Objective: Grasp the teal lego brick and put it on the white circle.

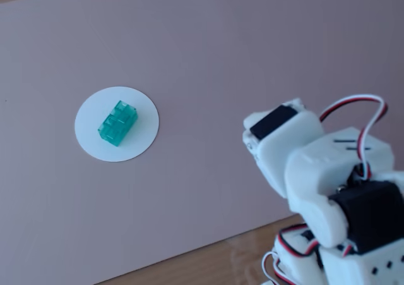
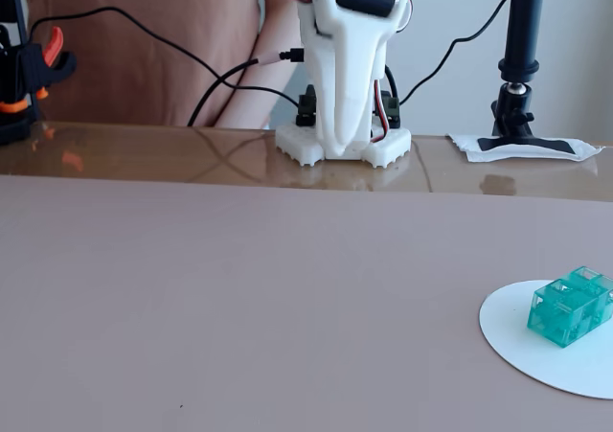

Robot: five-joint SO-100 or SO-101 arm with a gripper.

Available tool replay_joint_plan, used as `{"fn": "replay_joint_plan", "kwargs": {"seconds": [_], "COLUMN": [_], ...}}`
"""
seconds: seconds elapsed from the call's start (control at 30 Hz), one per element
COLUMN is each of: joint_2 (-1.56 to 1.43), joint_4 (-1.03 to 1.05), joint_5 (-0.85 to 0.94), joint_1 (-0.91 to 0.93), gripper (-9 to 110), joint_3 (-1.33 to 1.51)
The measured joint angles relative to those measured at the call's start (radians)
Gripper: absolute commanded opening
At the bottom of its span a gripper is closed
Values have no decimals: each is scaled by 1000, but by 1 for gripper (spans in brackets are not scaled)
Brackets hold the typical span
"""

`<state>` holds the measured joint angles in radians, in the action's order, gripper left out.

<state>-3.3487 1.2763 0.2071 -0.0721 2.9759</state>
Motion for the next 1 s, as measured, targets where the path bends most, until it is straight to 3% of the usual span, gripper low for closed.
{"fn": "replay_joint_plan", "kwargs": {"seconds": [1.0], "joint_2": [0], "joint_4": [-14], "joint_5": [-34], "joint_1": [9], "gripper": [0], "joint_3": [63]}}
